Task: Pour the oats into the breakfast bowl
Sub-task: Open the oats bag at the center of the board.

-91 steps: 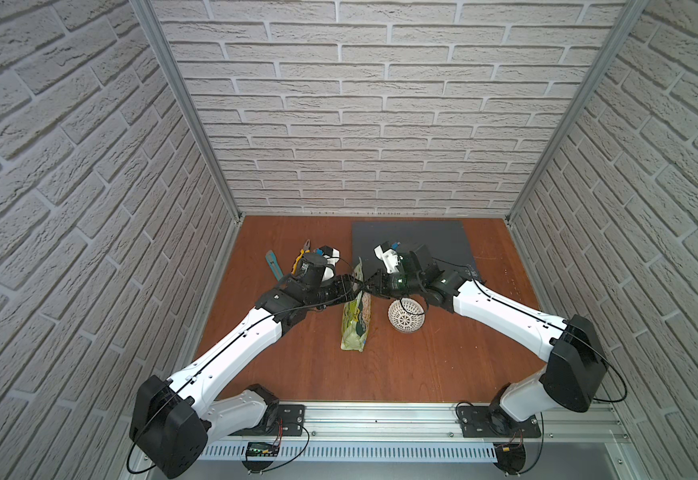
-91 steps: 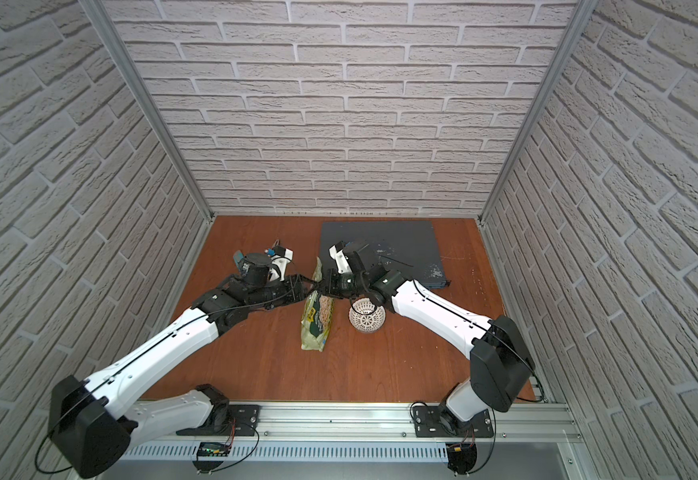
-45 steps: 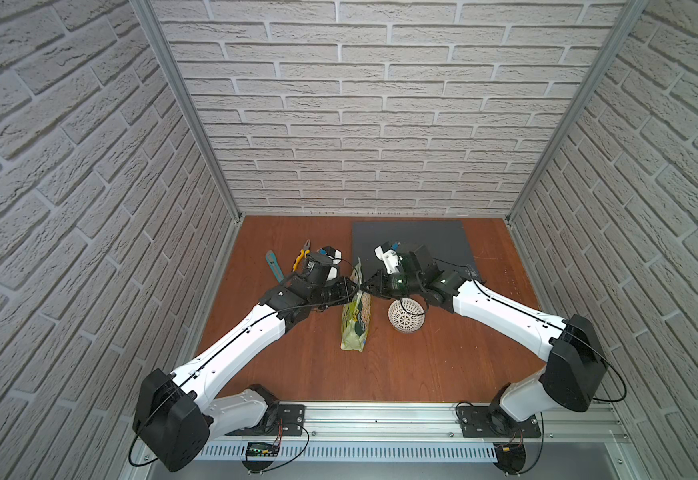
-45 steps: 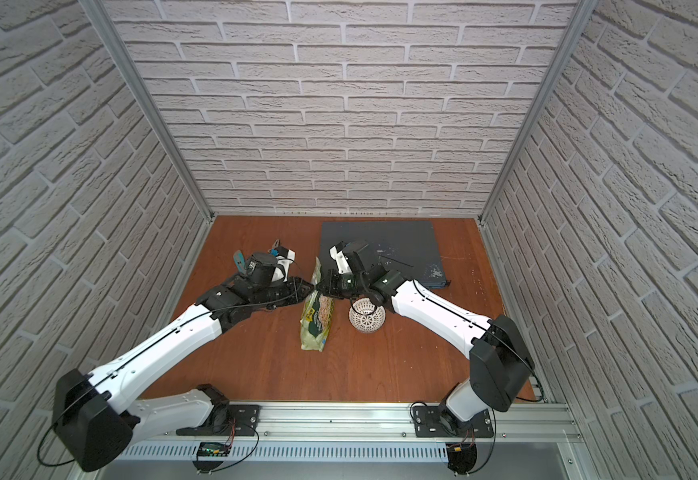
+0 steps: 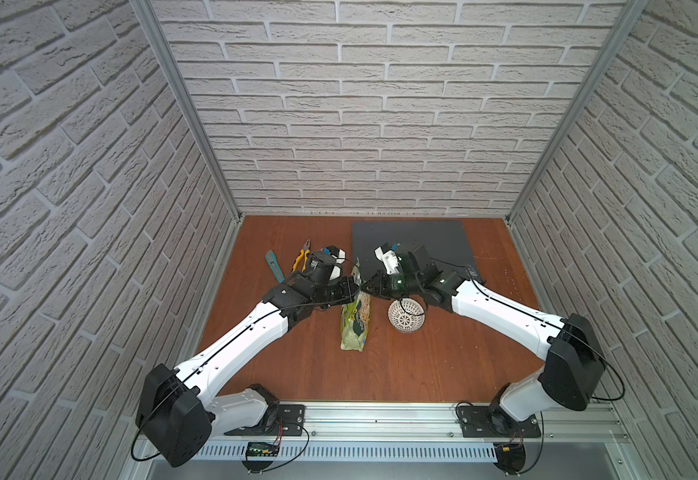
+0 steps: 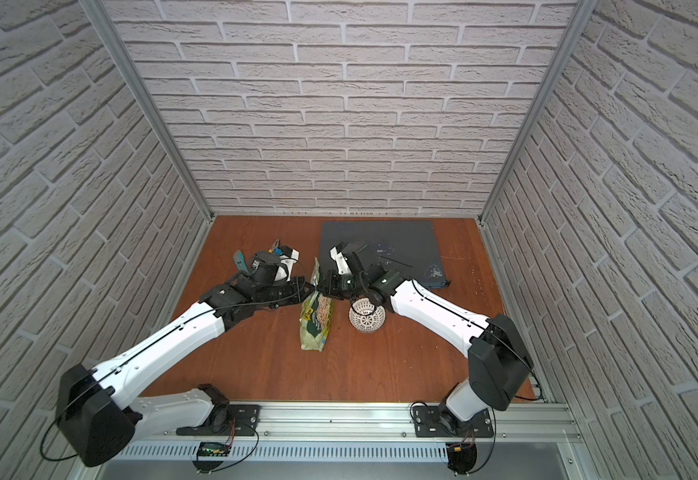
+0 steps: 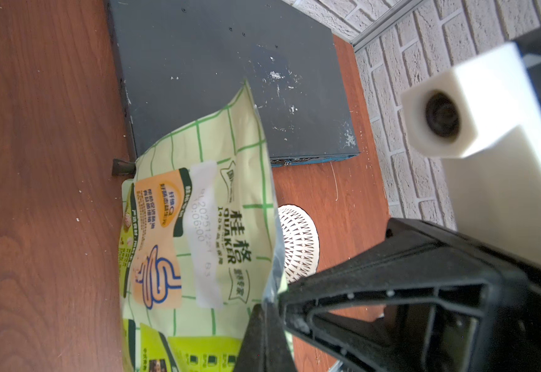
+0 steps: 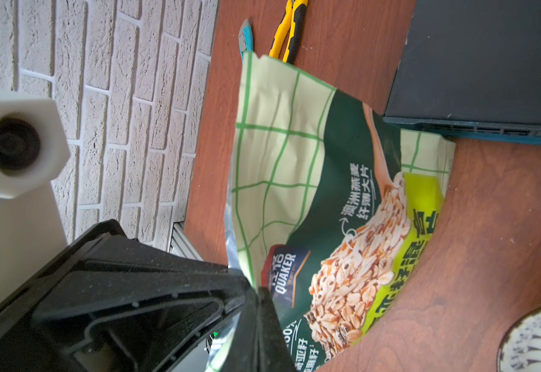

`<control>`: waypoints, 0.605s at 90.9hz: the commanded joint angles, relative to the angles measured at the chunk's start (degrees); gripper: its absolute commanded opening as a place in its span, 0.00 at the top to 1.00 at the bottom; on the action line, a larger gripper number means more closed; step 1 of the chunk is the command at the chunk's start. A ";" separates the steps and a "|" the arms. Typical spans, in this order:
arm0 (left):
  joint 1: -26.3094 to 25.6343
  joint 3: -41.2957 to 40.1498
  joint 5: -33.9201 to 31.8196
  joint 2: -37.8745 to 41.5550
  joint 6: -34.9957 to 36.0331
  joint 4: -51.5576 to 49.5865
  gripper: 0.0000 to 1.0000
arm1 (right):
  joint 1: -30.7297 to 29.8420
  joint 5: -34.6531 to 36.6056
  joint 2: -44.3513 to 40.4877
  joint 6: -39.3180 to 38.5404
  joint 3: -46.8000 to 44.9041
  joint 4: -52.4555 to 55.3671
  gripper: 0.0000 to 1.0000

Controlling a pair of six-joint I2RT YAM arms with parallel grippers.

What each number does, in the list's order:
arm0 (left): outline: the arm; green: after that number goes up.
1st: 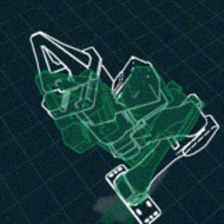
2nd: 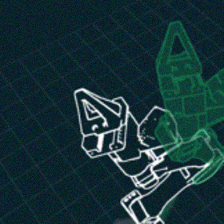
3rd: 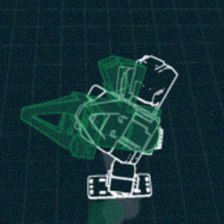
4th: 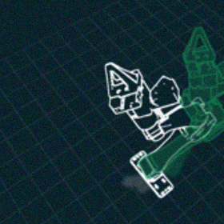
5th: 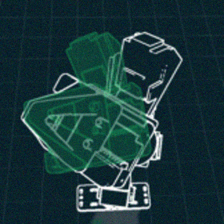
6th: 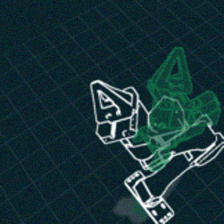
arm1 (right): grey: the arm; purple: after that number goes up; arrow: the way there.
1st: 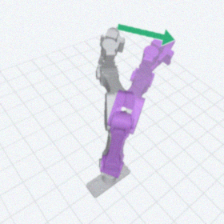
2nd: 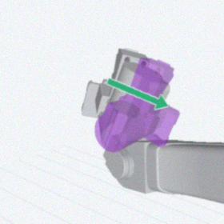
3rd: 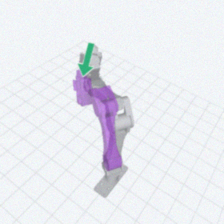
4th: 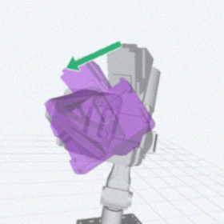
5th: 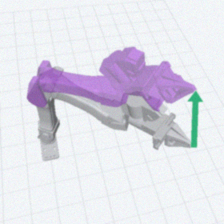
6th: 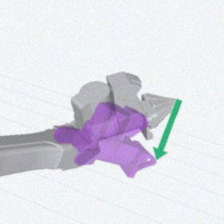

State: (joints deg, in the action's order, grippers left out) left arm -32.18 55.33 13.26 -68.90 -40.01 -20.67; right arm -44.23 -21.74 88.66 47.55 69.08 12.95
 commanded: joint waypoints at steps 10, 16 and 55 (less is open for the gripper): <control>-0.12 -1.06 -8.25 2.04 0.20 -2.10 1.00 | -1.58 5.30 -1.19 -4.57 3.09 5.58 0.97; -0.31 -1.34 -12.44 3.49 0.19 -3.16 1.00 | -2.17 8.79 -1.53 -5.60 3.65 8.11 0.97; -2.51 -2.87 -26.68 8.80 0.59 -7.05 1.00 | -5.63 28.25 -1.09 -11.78 10.99 22.85 0.97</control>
State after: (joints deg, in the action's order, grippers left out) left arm -34.28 52.88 -7.97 -61.80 -39.97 -25.87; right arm -49.80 -0.45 88.66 38.87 77.84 30.87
